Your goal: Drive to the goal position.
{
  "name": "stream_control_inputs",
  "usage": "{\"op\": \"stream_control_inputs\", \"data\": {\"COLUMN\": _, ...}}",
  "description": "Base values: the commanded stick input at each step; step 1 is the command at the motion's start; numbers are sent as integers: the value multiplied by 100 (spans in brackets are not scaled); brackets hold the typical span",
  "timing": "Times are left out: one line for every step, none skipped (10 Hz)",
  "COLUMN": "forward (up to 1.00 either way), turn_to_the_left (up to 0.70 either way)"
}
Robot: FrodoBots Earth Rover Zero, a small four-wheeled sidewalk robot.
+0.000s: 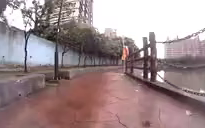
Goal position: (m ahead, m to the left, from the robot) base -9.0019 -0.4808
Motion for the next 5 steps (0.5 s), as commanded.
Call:
{"op": "stream_control_inputs", "data": {"forward": 100, "turn_to_the_left": 0}}
{"op": "stream_control_inputs", "data": {"forward": 100, "turn_to_the_left": 0}}
{"op": "stream_control_inputs", "data": {"forward": 100, "turn_to_the_left": 0}}
{"op": "stream_control_inputs", "data": {"forward": 100, "turn_to_the_left": 0}}
{"op": "stream_control_inputs", "data": {"forward": 100, "turn_to_the_left": 0}}
